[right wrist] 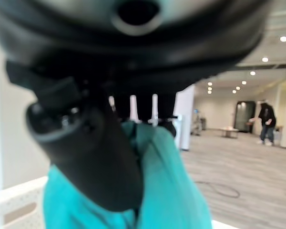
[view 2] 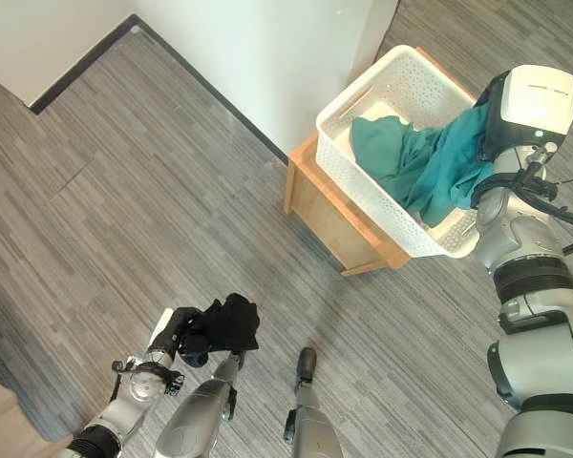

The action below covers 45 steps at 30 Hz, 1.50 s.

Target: Pick up bed clothes into laundry basket.

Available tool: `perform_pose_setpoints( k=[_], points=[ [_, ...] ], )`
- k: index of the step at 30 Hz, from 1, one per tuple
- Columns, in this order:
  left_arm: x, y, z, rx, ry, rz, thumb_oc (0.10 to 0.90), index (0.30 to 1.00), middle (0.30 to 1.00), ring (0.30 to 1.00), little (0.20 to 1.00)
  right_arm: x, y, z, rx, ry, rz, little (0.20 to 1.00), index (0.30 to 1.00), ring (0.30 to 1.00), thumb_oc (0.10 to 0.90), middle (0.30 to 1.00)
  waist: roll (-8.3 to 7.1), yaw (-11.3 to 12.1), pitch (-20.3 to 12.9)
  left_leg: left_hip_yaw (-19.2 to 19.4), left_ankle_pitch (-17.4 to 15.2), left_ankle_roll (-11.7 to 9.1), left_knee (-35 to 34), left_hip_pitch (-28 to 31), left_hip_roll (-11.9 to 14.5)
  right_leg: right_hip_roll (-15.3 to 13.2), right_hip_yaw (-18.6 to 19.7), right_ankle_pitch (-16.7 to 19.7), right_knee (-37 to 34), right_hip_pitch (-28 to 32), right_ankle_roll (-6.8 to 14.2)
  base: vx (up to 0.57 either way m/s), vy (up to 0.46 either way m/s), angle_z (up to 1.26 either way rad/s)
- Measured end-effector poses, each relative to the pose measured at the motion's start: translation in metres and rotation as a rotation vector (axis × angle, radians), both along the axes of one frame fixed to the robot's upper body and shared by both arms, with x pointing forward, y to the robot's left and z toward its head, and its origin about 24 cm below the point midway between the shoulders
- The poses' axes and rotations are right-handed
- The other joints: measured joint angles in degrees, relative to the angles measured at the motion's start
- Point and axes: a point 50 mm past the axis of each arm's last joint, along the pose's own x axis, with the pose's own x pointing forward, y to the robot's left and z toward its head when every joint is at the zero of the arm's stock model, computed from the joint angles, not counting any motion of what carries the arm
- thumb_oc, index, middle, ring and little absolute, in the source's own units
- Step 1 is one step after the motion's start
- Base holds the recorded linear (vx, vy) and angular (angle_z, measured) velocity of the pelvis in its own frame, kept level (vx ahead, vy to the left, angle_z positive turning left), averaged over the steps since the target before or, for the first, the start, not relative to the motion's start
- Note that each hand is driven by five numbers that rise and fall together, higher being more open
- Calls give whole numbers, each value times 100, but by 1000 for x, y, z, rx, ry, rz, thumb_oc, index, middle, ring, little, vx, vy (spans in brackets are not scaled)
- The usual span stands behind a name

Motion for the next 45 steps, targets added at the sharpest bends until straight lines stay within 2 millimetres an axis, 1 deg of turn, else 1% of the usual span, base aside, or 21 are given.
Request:
perform_pose_setpoints(
  k=[8, 11, 14, 15, 17, 19, 21, 22, 23, 24, 27, 28, 30, 31, 32, 36, 38, 39, 41, 44, 45],
  points=[
    [8, 4, 7, 19, -38, 24, 400, 300, 300, 300, 300, -3, 13, 0, 5, -46, 69, 900, 900, 900, 800, 900, -1, -98, 1, 156, 2, 3, 1, 163, -25, -53, 118, 3, 1, 111, 1, 36, 8, -6],
    [14, 17, 21, 68, -102, 40, 400, 300, 300, 300, 300, -24, 29, -7, 36, -136, 207, 900, 900, 900, 800, 900, -12, -226, 7, 322, -2, 4, -1, 454, -27, -86, 181, 2, 1, 346, 2, 106, 19, -15],
    [21, 31, 45, 95, -213, 92, 400, 300, 300, 300, 300, -56, 36, -33, 110, -212, 275, 900, 900, 900, 800, 900, -48, -416, 4, 511, -71, 51, -3, 740, 0, -70, 294, -20, 0, 603, 31, 104, 4, -19],
    [26, 40, 62, 116, -286, 139, 400, 300, 300, 300, 300, -74, 40, -53, 162, -236, 288, 900, 900, 900, 800, 900, -55, -520, 0, 661, -203, 81, 0, 886, 51, -34, 407, -29, 14, 624, 30, 53, -9, -47],
    [32, 50, 76, 131, -349, 193, 400, 300, 300, 300, 300, -82, 49, -72, 205, -221, 307, 900, 900, 900, 800, 900, -92, -683, -6, 819, -253, 108, -2, 1020, 71, -24, 515, -30, 68, 675, 32, 34, 9, -61],
    [41, 57, 101, 154, -455, 246, 400, 300, 300, 300, 300, -83, 43, -102, 221, -96, 276, 900, 900, 900, 800, 900, -134, -905, 5, 1252, -297, 144, -6, 1197, 100, -68, 656, -8, 164, 641, 47, 40, 1, -90],
    [49, 56, 120, 177, -532, 236, 400, 300, 300, 300, 300, -79, 32, -131, 262, 25, 194, 900, 900, 900, 800, 900, -206, -941, -33, 1435, -356, 179, -9, 1310, 131, -39, 683, -11, 271, 570, 79, 102, -84, -77],
    [56, 52, 137, 176, -593, 247, 400, 300, 300, 300, 300, -85, 28, -169, 362, 101, 134, 900, 900, 900, 800, 900, -267, -1099, -67, 1717, -456, 32, -5, 1425, 222, -65, 499, -139, 320, 491, 96, 107, -87, -88],
    [59, 54, 146, 193, -627, 252, 400, 300, 300, 300, 300, -89, 33, -194, 460, 137, 103, 900, 900, 900, 800, 900, -377, -1037, -136, 1956, -509, 13, -5, 1533, 287, -99, 340, -138, 346, 446, 122, 113, -94, -138],
    [68, 56, 167, 228, -701, 255, 400, 300, 300, 300, 300, -116, 49, -261, 610, 352, 55, 900, 900, 900, 800, 900, -500, -1183, -312, 2263, -624, -64, -10, 1756, 373, -75, 286, 53, 266, 539, 111, 114, -89, -134],
    [78, 49, 198, 224, -812, 238, 400, 300, 300, 300, 300, -175, 50, -329, 768, 614, -115, 900, 900, 900, 800, 900, -370, -1517, -456, 2434, -644, -90, -6, 1968, 441, 24, 454, 262, -1, 786, -51, 76, -91, -75],
    [76, 44, 212, 230, -875, 221, 400, 300, 300, 300, 300, -207, 47, -352, 782, 770, -184, 900, 900, 900, 800, 900, -258, -1573, -518, 2441, -639, -90, -9, 2086, 472, 73, 695, 302, 3, 771, -92, 48, -106, -90],
    [74, 36, 216, 208, -903, 206, 400, 300, 300, 300, 300, -232, 46, -364, 795, 862, -226, 900, 900, 900, 800, 900, -140, -1632, -587, 2443, -618, -122, -38, 2162, 491, 97, 792, 310, 5, 805, -104, 44, -159, -79],
    [73, 25, 219, 158, -932, 181, 400, 300, 300, 300, 300, -247, 48, -369, 812, 904, -240, 900, 900, 900, 800, 900, 16, -1736, -682, 2342, -576, -187, -21, 2251, 523, 131, 784, 305, 4, 819, -103, 40, -228, -48],
    [73, 21, 219, 147, -938, 170, 400, 300, 300, 300, 300, -248, 49, -373, 836, 908, -243, 900, 900, 900, 800, 900, 48, -1750, -702, 2321, -537, -252, 14, 2269, 536, 153, 784, 289, 3, 820, -96, -21, -259, -23],
    [84, 3, 229, 163, -957, 96, 400, 300, 300, 300, 300, -247, 60, -391, 955, 974, -284, 900, 900, 900, 800, 900, -81, -1535, -664, 1925, -543, -372, 1198, 1679, 558, -13, 693, 311, 15, 832, -295, -10, -118, 19],
    [112, -8, 234, 258, -922, 58, 400, 300, 300, 300, 300, -240, 62, -395, 951, 1028, -283, 900, 900, 900, 800, 900, -122, -1452, -639, 1451, -492, -496, 1886, 1335, 558, -55, 618, 234, 1, 999, -460, 132, 53, 35],
    [131, -12, 239, 370, -893, 22, 400, 300, 300, 300, 300, -237, 61, -395, 932, 1049, -283, 900, 900, 900, 800, 900, -162, -1360, -651, 1140, -652, -619, 1207, 1394, 447, -82, 661, 181, -4, 1008, -488, 181, 89, 31],
    [143, -7, 253, 455, -895, 36, 400, 300, 300, 300, 300, -222, 60, -391, 936, 1016, -267, 900, 900, 900, 800, 900, -78, -1399, -680, 995, -615, -630, 116, 1475, 431, -20, 774, 178, -1, 889, -491, 165, 54, -12],
    [145, -5, 256, 479, -903, 44, 400, 300, 300, 300, 300, -218, 62, -391, 945, 1021, -261, 900, 900, 900, 800, 900, -50, -1390, -682, 874, -523, -638, -38, 1433, 426, 80, 948, 187, -12, 874, -512, 117, 28, -34],
    [147, -10, 258, 500, -905, 27, 400, 300, 300, 300, 300, -225, 58, -393, 972, 1017, -296, 900, 900, 900, 800, 900, 50, -1388, -728, 862, -466, -605, -28, 1503, 466, 184, 929, 202, -5, 886, -504, 108, 48, -41]
  ],
)
